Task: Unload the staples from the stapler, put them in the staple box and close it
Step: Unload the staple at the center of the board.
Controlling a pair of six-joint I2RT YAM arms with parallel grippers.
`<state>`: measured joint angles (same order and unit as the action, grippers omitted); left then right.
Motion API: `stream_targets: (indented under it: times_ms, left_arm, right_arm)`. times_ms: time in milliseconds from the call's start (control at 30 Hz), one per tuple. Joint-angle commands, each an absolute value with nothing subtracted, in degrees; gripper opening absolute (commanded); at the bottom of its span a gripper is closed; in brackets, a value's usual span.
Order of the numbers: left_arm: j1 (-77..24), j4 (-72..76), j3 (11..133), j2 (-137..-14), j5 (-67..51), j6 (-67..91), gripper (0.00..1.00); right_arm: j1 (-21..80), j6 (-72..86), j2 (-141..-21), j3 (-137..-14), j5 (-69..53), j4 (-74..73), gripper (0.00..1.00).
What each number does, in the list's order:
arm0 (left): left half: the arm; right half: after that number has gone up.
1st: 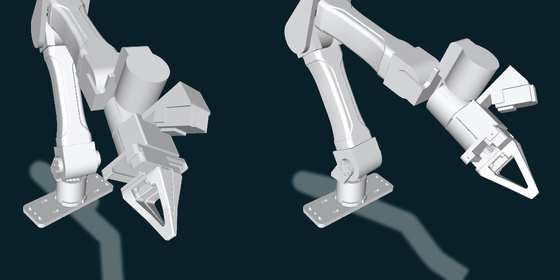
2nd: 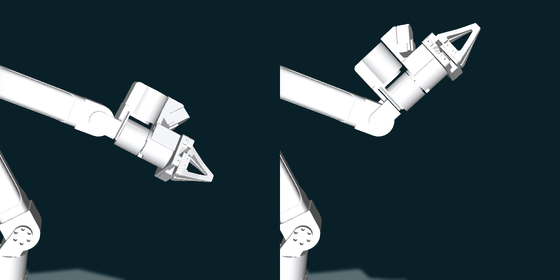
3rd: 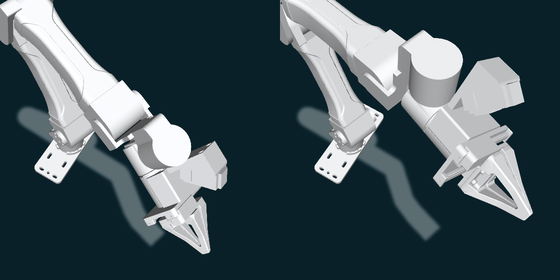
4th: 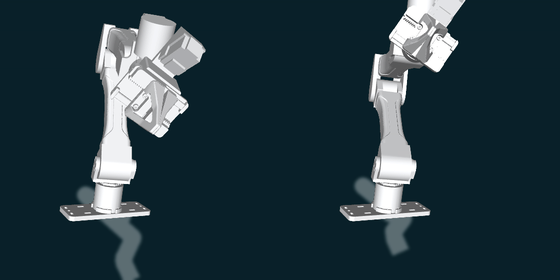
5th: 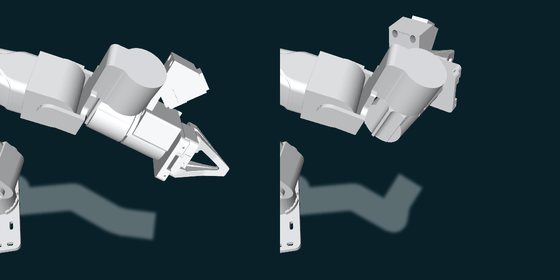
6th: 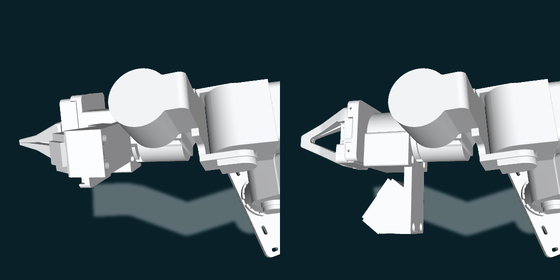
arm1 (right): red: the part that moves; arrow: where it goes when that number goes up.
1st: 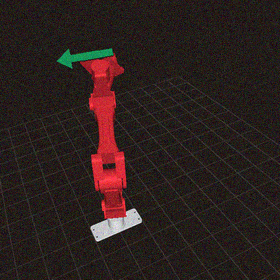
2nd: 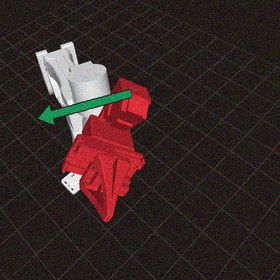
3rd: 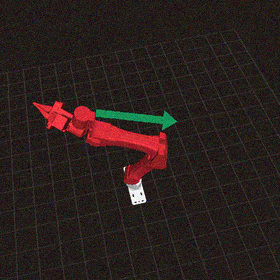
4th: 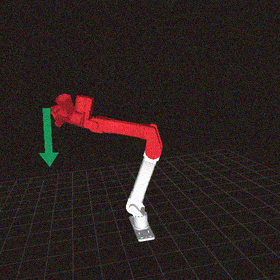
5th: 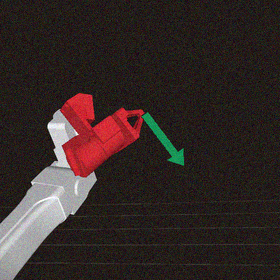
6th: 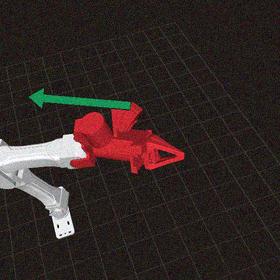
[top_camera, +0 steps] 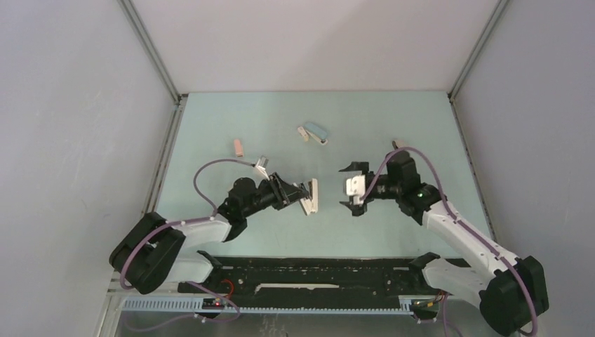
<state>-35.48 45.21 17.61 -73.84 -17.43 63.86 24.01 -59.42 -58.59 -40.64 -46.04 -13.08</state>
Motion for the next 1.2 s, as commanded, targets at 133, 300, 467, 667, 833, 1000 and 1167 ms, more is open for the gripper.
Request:
stream_targets:
  times_ms: [133, 300, 467, 667, 833, 1000, 1167]
  left_arm:
    - [-30.85, 52.26, 19.91, -75.41, -32.53, 76.46, 0.00]
    - [-30.76, 77.96, 20.71, -86.67, -37.78, 98.78, 0.00]
    - [-30.83, 83.86, 21.97, -93.55, -40.87, 104.21, 0.00]
    - [-30.98, 83.84, 23.46, -93.29, -41.38, 104.34, 0.00]
    - [-31.86, 83.82, 24.51, -93.84, -42.17, 104.47, 0.00]
    - [-31.98, 83.78, 24.43, -94.27, -42.42, 104.24, 0.00]
    - [-31.92, 83.91, 24.42, -95.38, -42.41, 103.94, 0.00]
  right_arm:
    - [39.17, -76.05, -58.06, -30.24, -19.93, 10.02, 1.00]
    - [47.44, -79.65, -60.92, -21.58, -12.52, 34.04, 1.00]
    - [51.63, -82.14, -62.79, -18.39, -9.62, 48.34, 1.00]
    - [52.26, -83.54, -63.61, -15.75, -12.21, 53.08, 0.99]
    - [53.82, -84.73, -65.99, -16.51, -11.08, 53.64, 0.86]
    - [54.14, -87.06, -66.03, -16.44, -10.37, 52.97, 0.56]
    - [54.18, -89.88, -65.54, -15.64, -10.02, 52.26, 0.15]
